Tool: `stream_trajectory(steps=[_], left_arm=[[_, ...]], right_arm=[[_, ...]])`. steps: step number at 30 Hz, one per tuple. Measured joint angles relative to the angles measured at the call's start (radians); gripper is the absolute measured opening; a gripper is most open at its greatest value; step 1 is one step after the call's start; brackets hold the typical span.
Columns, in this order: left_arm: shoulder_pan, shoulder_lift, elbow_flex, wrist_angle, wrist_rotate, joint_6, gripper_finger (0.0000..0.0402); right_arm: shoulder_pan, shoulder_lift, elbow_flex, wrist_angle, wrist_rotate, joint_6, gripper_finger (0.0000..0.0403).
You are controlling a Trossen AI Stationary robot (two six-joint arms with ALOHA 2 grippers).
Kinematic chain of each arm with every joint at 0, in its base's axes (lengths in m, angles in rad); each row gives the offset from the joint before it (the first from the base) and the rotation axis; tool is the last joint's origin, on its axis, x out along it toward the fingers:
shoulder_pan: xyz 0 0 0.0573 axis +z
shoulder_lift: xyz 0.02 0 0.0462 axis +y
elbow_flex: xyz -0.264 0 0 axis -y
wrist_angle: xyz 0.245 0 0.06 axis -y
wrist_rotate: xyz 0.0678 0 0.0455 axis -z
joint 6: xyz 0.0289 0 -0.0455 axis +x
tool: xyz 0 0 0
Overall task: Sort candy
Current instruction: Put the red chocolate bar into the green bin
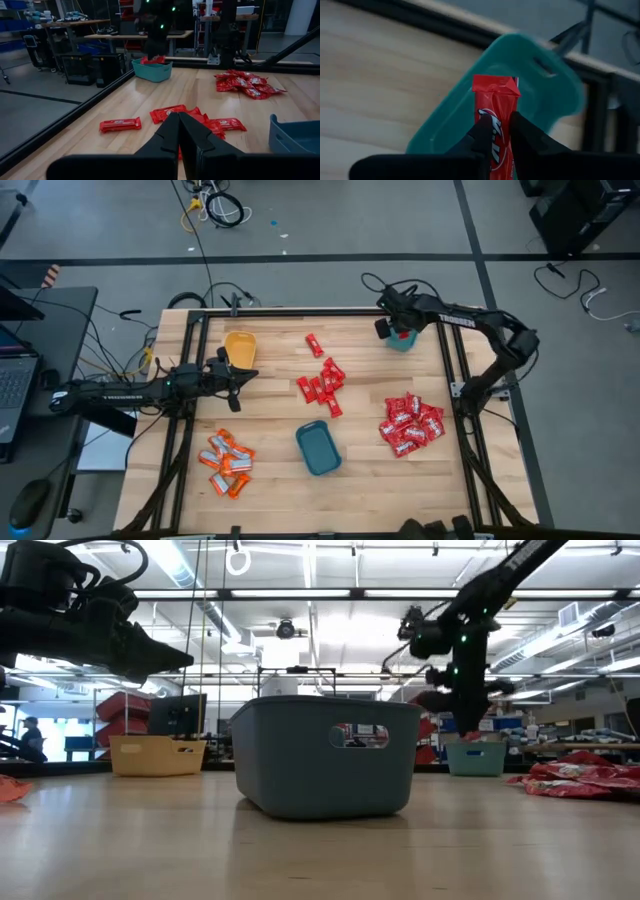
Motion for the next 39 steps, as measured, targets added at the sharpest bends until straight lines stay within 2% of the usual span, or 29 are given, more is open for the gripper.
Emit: stream_trajectory(steps=[6,11,19,23,28,30,35,37,39], left_arm=[[0.0,0.0,0.0,0.0,0.0,0.0,0.0012],[0.0,0.0,0.0,0.0,0.0,-0.001,0.0012],[0.0,0.0,0.0,0.0,0.0,-0.007,0.0012],[0.0,0.0,0.0,0.0,0.0,-0.021,0.0012],[0.0,0.0,0.0,0.0,0.0,-0.021,0.0012],[0.0,0.0,0.0,0.0,0.0,-0.022,0.0012],[0.0,0.0,0.0,-0.001,0.0,-0.023,0.0012],[0.0,0.0,0.0,-0.006,0.0,-0.023,0.0012],[0.0,0.0,0.0,-0.01,0.0,-0.023,0.0012]], right_arm=[[0.031,0.081,0.0,0.067,-0.093,-0.008,0.0051],[0.09,0.09,0.0,0.154,-0.163,-0.031,0.0052],[0.156,0.09,0.008,0.245,-0.172,-0.135,0.0065],[0.168,0.086,0.069,0.212,-0.156,-0.197,0.0105],[0.203,0.075,0.156,0.147,-0.156,-0.243,0.0176],[0.224,0.074,0.18,0.135,-0.212,-0.255,0.0207],[0.313,0.074,0.185,0.167,-0.522,-0.288,0.0267],[0.359,0.074,0.185,0.168,-0.536,-0.282,0.028],[0.4,0.075,0.185,0.169,-0.474,-0.267,0.0286]])
